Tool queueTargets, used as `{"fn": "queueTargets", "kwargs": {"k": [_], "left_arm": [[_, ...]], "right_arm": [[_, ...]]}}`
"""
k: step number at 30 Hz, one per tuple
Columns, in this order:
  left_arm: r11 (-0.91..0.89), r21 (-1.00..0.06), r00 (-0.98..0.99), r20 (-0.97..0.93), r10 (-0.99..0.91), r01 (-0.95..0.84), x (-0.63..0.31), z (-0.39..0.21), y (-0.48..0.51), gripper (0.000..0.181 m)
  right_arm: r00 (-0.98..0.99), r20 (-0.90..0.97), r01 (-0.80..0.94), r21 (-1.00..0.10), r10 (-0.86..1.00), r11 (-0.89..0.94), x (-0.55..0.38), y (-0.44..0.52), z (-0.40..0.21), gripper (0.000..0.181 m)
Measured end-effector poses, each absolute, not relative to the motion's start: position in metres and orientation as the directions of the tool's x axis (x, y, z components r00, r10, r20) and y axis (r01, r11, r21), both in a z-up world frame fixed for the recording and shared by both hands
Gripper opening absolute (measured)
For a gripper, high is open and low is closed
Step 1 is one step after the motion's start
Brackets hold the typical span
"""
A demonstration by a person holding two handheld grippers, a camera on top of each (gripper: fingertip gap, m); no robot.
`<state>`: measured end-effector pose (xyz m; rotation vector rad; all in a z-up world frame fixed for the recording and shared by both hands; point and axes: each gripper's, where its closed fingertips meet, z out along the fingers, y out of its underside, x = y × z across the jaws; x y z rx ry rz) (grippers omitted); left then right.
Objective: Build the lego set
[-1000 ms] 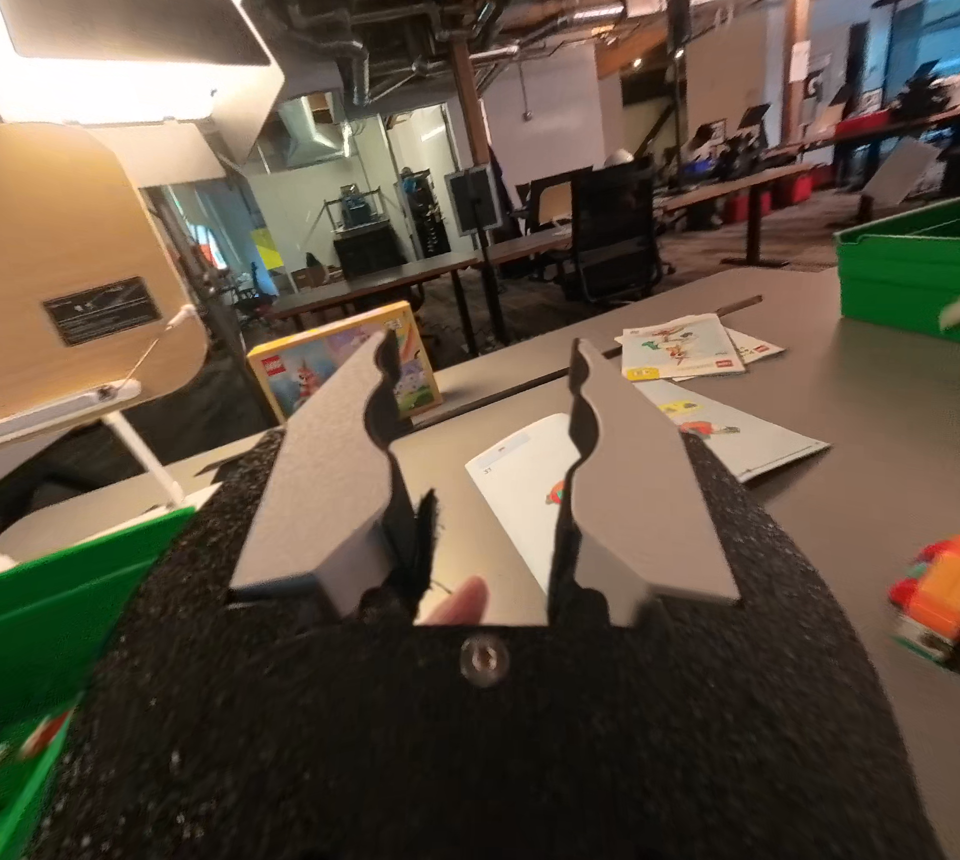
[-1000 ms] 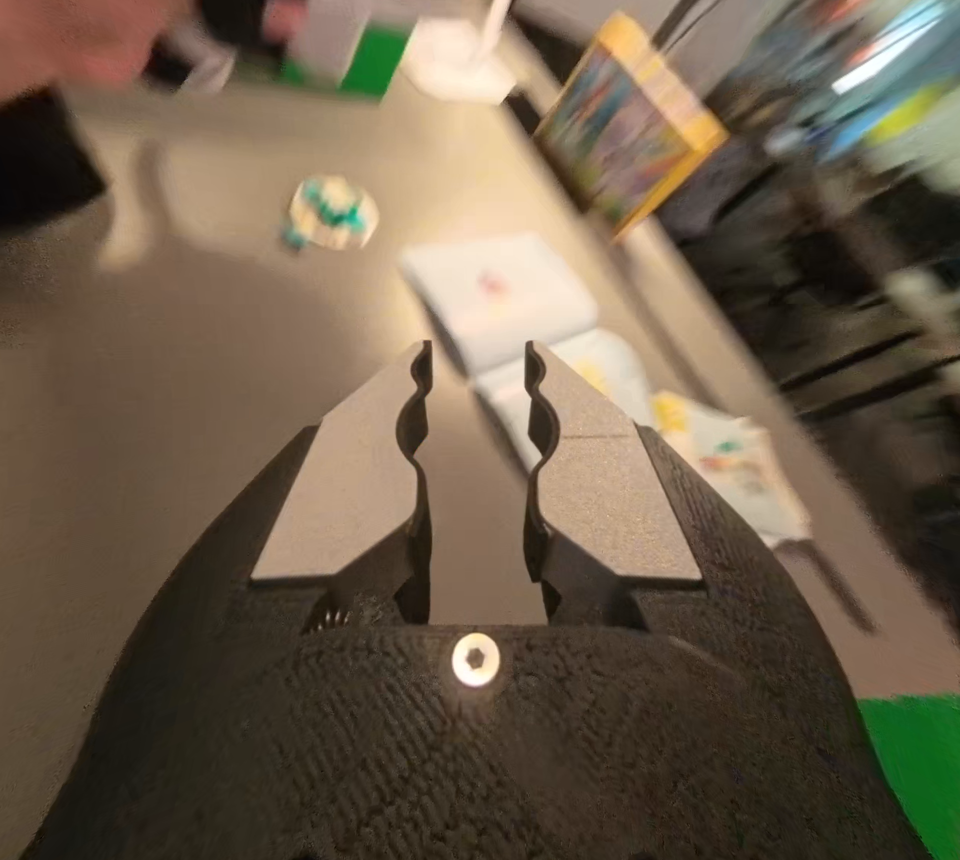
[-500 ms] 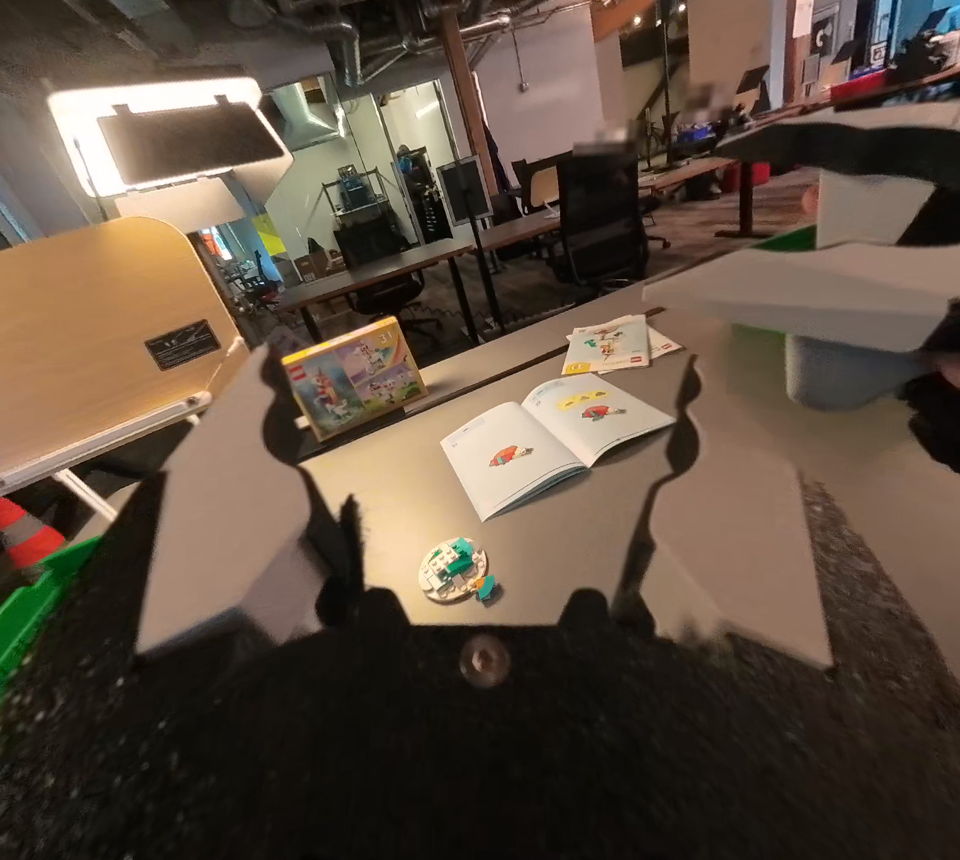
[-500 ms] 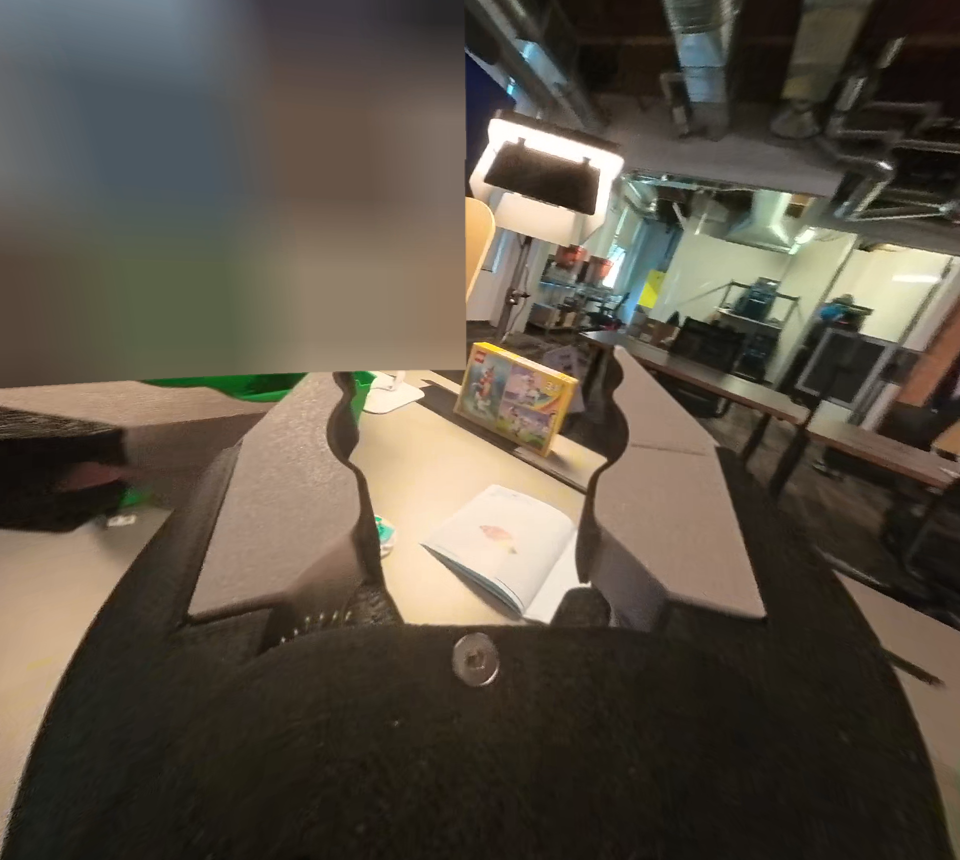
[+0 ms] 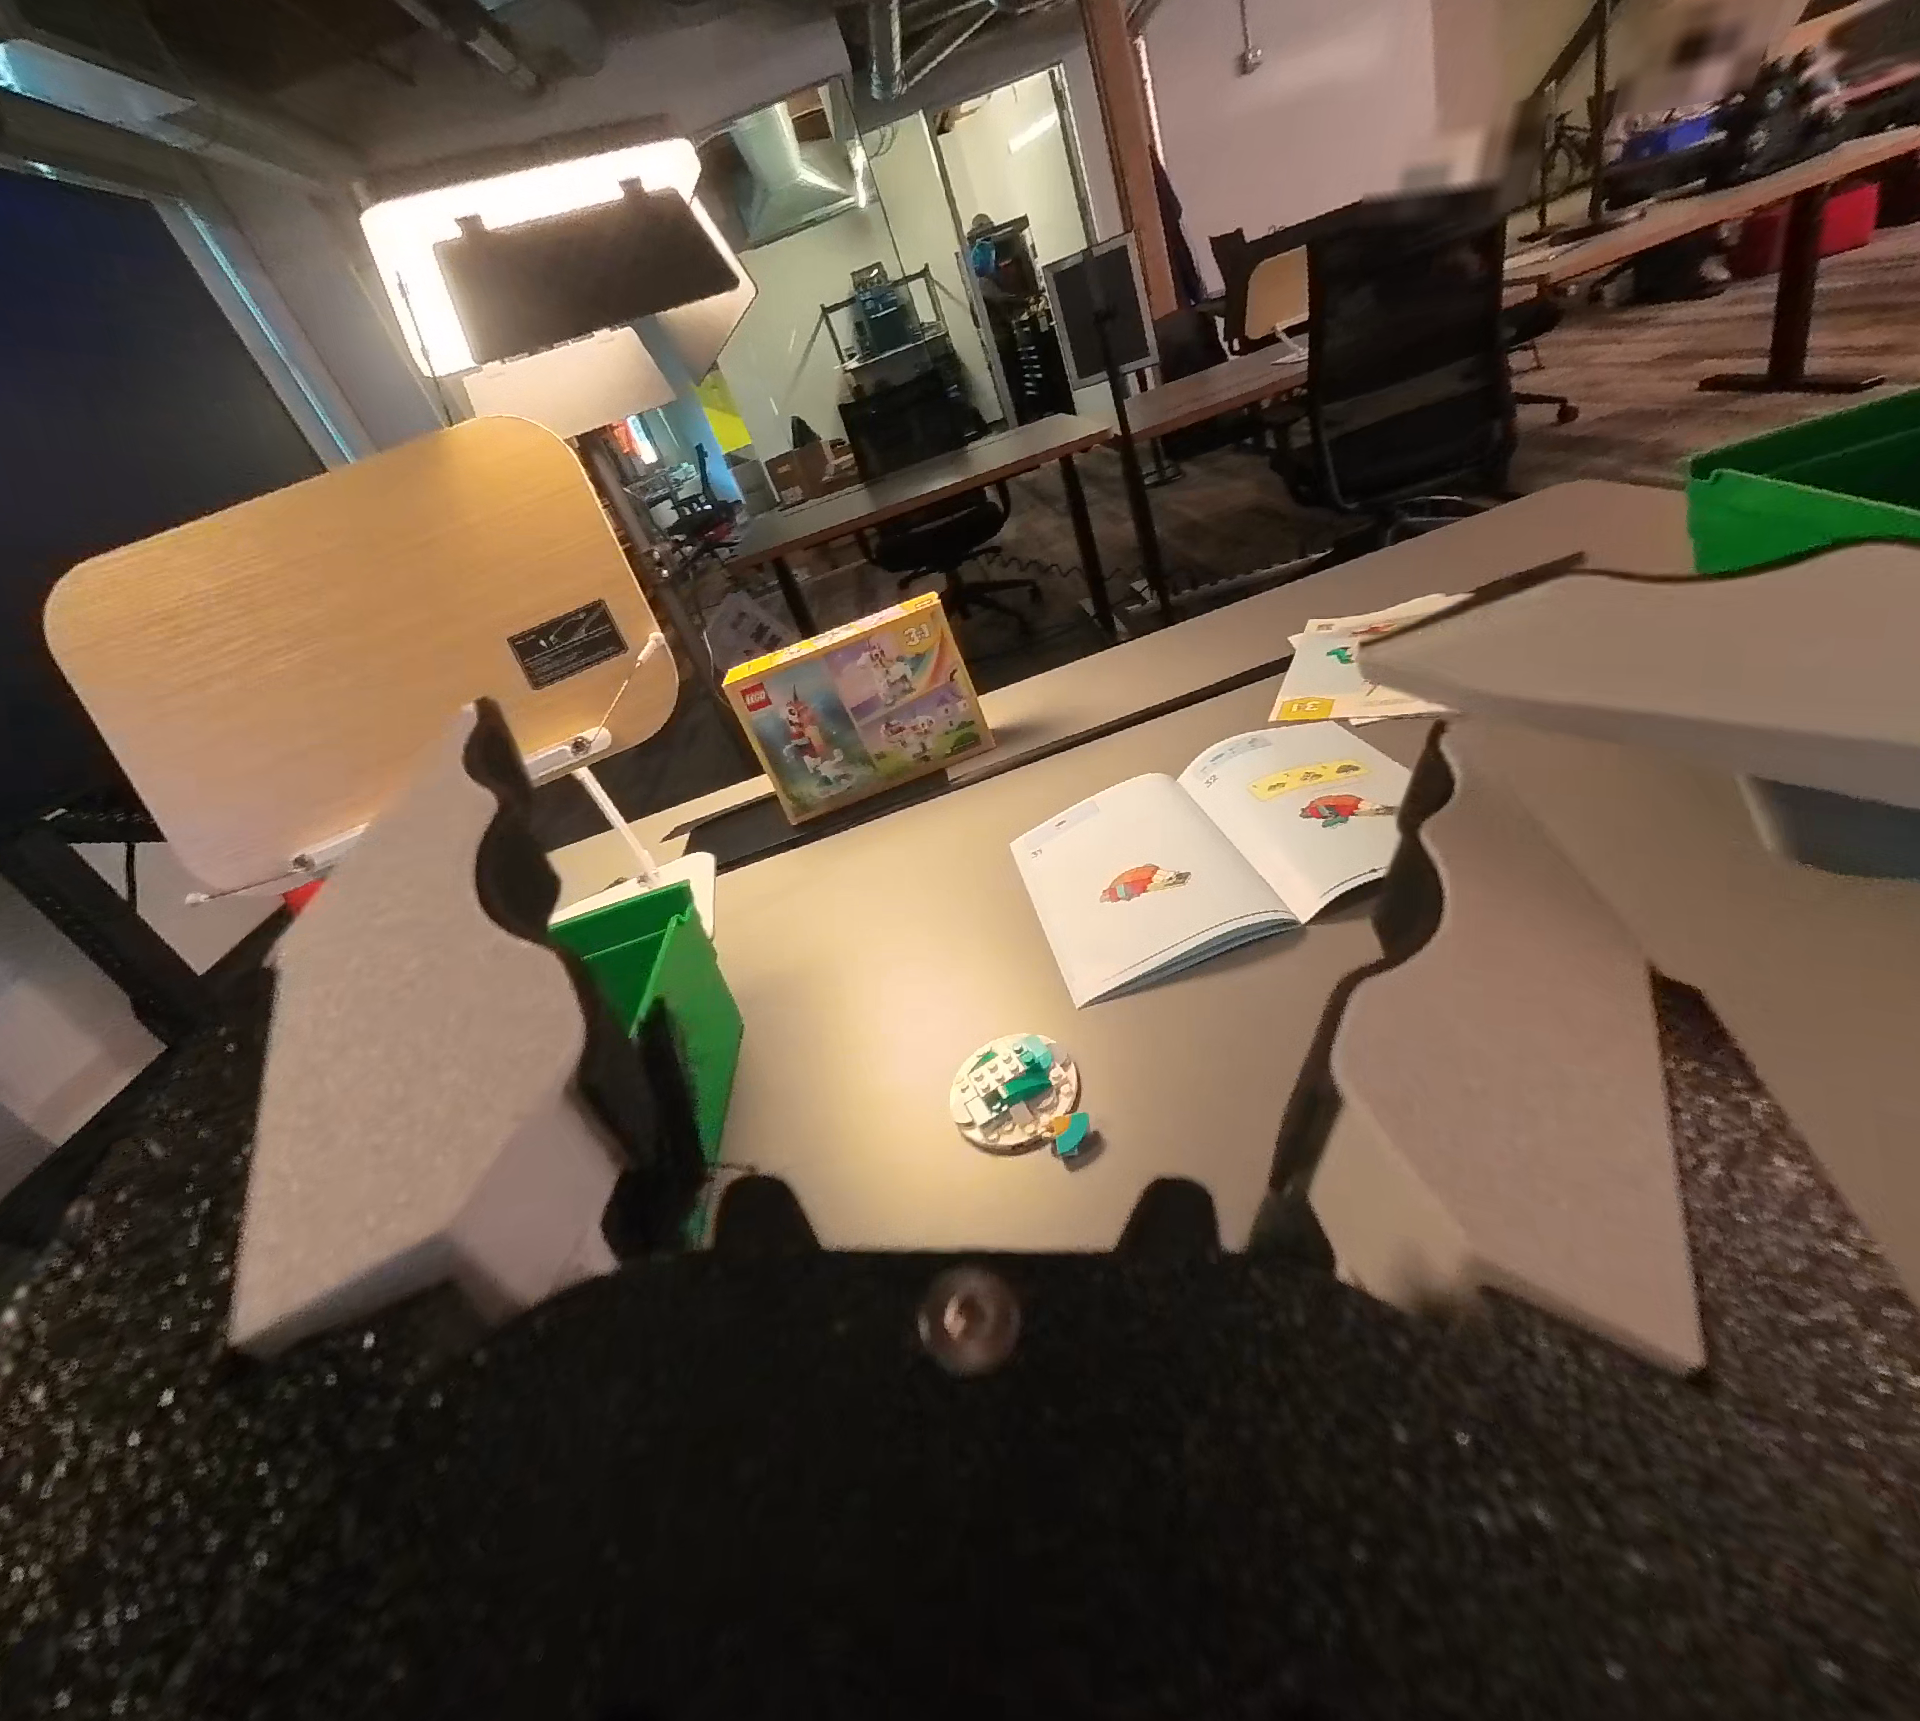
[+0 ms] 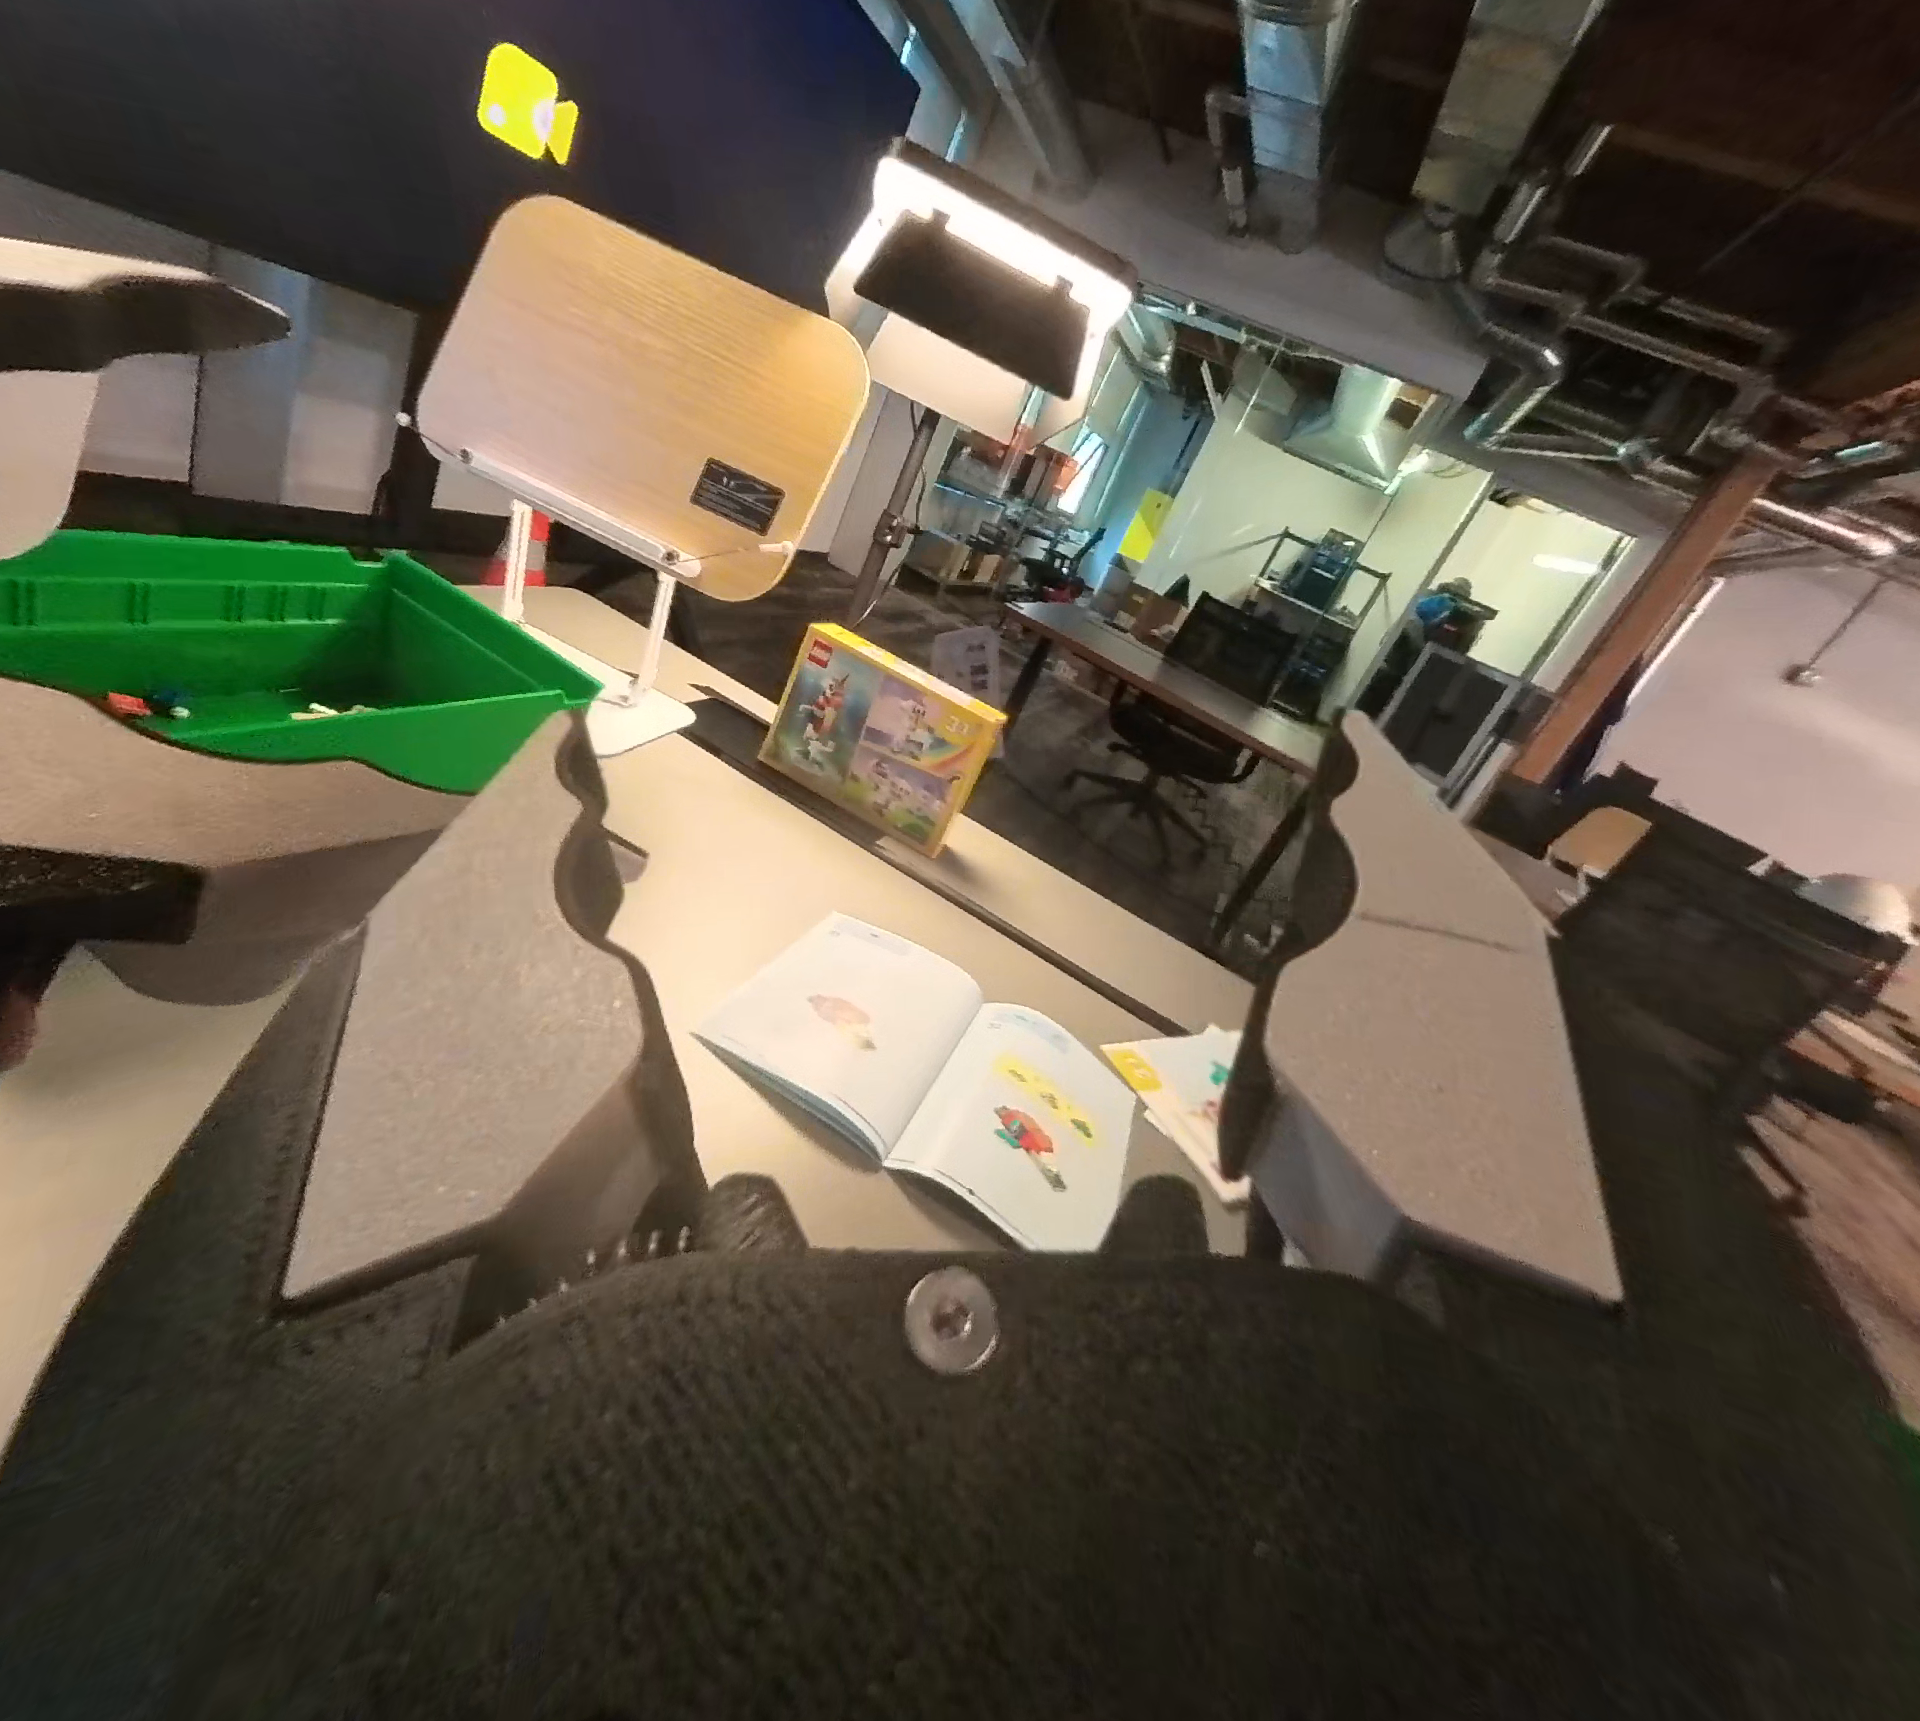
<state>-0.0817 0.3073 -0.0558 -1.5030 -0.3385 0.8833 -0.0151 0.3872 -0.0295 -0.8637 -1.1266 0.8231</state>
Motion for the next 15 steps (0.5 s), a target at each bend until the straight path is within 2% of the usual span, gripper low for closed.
{"fn": "queueTargets", "kwargs": {"k": [3, 15], "left_arm": [[-0.163, -0.937, 0.646, -0.332, 0.688, -0.308, -0.08, -0.052, 0.303, 0.158], [-0.168, -0.914, 0.57, -0.366, 0.736, -0.371, -0.086, -0.038, 0.284, 0.158]], "right_arm": [[0.245, 0.43, -0.095, -0.882, 0.869, 0.462, -0.015, 0.387, -0.027, 0.143], [0.315, 0.467, -0.137, -0.839, 0.826, 0.527, -0.013, 0.385, -0.009, 0.16]]}}
